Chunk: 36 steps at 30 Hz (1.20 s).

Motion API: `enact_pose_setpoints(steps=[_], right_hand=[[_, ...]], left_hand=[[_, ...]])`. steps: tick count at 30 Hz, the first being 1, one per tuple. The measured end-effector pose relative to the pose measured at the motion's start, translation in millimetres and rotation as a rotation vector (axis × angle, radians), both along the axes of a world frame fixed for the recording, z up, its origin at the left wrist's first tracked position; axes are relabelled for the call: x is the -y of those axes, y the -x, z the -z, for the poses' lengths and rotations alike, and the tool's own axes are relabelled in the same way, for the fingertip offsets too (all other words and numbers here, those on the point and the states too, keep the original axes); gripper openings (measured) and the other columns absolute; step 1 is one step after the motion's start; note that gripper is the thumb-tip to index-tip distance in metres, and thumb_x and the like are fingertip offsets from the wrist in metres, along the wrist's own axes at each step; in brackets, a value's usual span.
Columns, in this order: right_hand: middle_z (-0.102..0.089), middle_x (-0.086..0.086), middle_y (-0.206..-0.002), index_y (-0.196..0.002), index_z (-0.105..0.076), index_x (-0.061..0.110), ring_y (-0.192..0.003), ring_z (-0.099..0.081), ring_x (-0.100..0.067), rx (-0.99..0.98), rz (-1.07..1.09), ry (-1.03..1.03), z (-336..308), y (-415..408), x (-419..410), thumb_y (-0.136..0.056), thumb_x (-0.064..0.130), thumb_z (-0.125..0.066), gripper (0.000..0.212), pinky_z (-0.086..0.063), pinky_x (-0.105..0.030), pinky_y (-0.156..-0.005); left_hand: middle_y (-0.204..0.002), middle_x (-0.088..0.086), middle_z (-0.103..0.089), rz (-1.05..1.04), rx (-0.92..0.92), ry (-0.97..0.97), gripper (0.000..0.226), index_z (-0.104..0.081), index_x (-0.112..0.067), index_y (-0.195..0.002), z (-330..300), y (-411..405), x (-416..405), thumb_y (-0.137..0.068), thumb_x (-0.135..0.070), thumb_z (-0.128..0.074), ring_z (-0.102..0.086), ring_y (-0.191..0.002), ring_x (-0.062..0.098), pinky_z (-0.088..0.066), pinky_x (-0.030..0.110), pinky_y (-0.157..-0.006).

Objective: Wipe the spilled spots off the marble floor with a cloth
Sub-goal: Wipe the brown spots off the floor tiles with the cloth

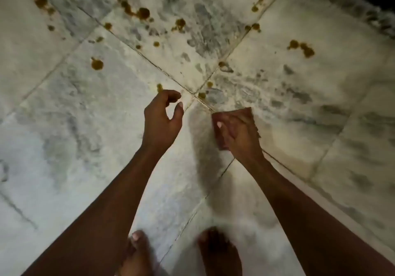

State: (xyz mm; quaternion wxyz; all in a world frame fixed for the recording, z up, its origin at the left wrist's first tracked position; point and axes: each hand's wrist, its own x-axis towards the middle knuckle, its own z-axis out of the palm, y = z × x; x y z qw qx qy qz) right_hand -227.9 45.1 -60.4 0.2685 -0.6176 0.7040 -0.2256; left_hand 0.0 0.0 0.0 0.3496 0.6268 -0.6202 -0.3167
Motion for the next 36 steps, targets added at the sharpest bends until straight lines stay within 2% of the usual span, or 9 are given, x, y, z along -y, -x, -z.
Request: enact_pose_setpoints(steps=[5, 7, 9, 16, 20, 26, 30, 33, 36], right_hand=[[-0.036, -0.012, -0.17, -0.162, -0.04, 0.016, -0.158, -0.03, -0.035, -0.442, -0.282, 0.057, 74.7, 18.4, -13.0, -0.11, 0.045, -0.034, 0.06, -0.022, -0.054, -0.129], [-0.015, -0.006, -0.178, -0.169, -0.022, 0.028, -0.165, -0.009, -0.032, -0.528, -0.242, 0.086, 84.8, 15.6, -8.8, -0.111, 0.048, -0.03, 0.062, -0.012, -0.054, -0.132], [-0.009, -0.005, -0.179, -0.168, -0.019, 0.037, -0.165, 0.0, -0.036, -0.542, -0.149, 0.115, 87.8, 8.6, -2.2, -0.109, 0.051, -0.034, 0.063, -0.008, -0.056, -0.132], [-0.026, -0.002, -0.175, -0.16, -0.033, 0.054, -0.164, -0.011, -0.038, -0.514, -0.219, 0.173, 93.4, -36.1, 33.2, -0.104, 0.065, -0.037, 0.057, -0.018, -0.062, -0.127], [-0.015, 0.004, -0.178, -0.162, -0.021, 0.057, -0.165, -0.003, -0.031, -0.515, -0.316, 0.17, 84.1, -16.6, -10.3, -0.104, 0.069, -0.035, 0.061, -0.018, -0.058, -0.129], [-0.011, -0.009, -0.178, -0.164, -0.012, 0.053, -0.163, 0.003, -0.042, -0.446, 0.144, -0.052, 92.6, -37.3, 70.3, -0.1, 0.068, -0.026, 0.067, 0.001, -0.061, -0.13], [-0.024, -0.007, -0.176, -0.16, -0.031, 0.055, -0.163, -0.005, -0.043, -0.454, -0.086, 0.084, 94.4, -76.5, 83.0, -0.102, 0.064, -0.036, 0.058, -0.001, -0.06, -0.131], [-0.019, -0.004, -0.177, -0.161, -0.02, 0.059, -0.164, -0.003, -0.038, -0.506, -0.326, 0.178, 90.2, -60.1, 29.3, -0.105, 0.069, -0.032, 0.058, -0.013, -0.061, -0.13], [-0.011, -0.002, -0.179, -0.161, -0.009, 0.061, -0.165, -0.003, -0.038, -0.5, -0.269, 0.092, 86.6, -18.1, -2.7, -0.102, 0.076, -0.022, 0.063, -0.016, -0.061, -0.129]], left_hand=[[-0.126, 0.006, -0.073, 0.091, 0.148, 0.015, 0.036, -0.066, -0.006, -0.129, 75.9, -13.6, 13.8, -0.099, -0.024, -0.06, -0.068, -0.12, 0.022, -0.051, 0.034, -0.105], [-0.141, 0.008, -0.067, 0.106, 0.217, 0.029, 0.047, -0.06, -0.007, -0.141, 97.0, -24.0, 17.3, -0.097, -0.024, -0.057, -0.062, -0.131, 0.026, -0.045, 0.032, -0.109], [-0.154, 0.01, -0.058, 0.068, 0.295, 0.062, 0.056, -0.053, -0.008, -0.151, 117.2, -40.5, 17.2, -0.098, -0.027, -0.055, -0.055, -0.14, 0.03, -0.043, 0.037, -0.115], [-0.174, 0.017, -0.03, -0.098, 0.609, -0.029, 0.082, -0.032, -0.006, -0.165, 145.0, -102.2, 7.3, -0.1, -0.056, -0.037, -0.033, -0.158, 0.038, -0.034, 0.057, -0.125], [-0.178, 0.011, -0.02, -0.089, 0.688, -0.1, 0.085, -0.027, -0.009, -0.167, 142.2, -112.6, -15.0, -0.104, -0.065, -0.027, -0.023, -0.163, 0.033, -0.027, 0.056, -0.128], [-0.178, 0.01, -0.02, -0.069, 0.715, -0.087, 0.084, -0.026, -0.01, -0.168, 154.8, -119.4, -11.3, -0.104, -0.065, -0.027, -0.021, -0.164, 0.03, -0.025, 0.056, -0.128], [-0.178, 0.009, -0.019, -0.069, 0.691, -0.107, 0.088, -0.026, -0.011, -0.168, 150.0, -119.5, -9.1, -0.102, -0.068, -0.024, -0.02, -0.164, 0.03, -0.024, 0.056, -0.128], [-0.178, 0.007, -0.021, -0.087, 0.696, -0.077, 0.086, -0.028, -0.012, -0.168, 149.9, -117.7, -10.5, -0.103, -0.068, -0.026, -0.024, -0.164, 0.03, -0.026, 0.055, -0.128], [-0.178, 0.005, -0.019, -0.101, 0.702, -0.066, 0.082, -0.026, -0.014, -0.169, 154.9, -119.3, -11.7, -0.105, -0.065, -0.029, -0.022, -0.164, 0.028, -0.024, 0.052, -0.129]])
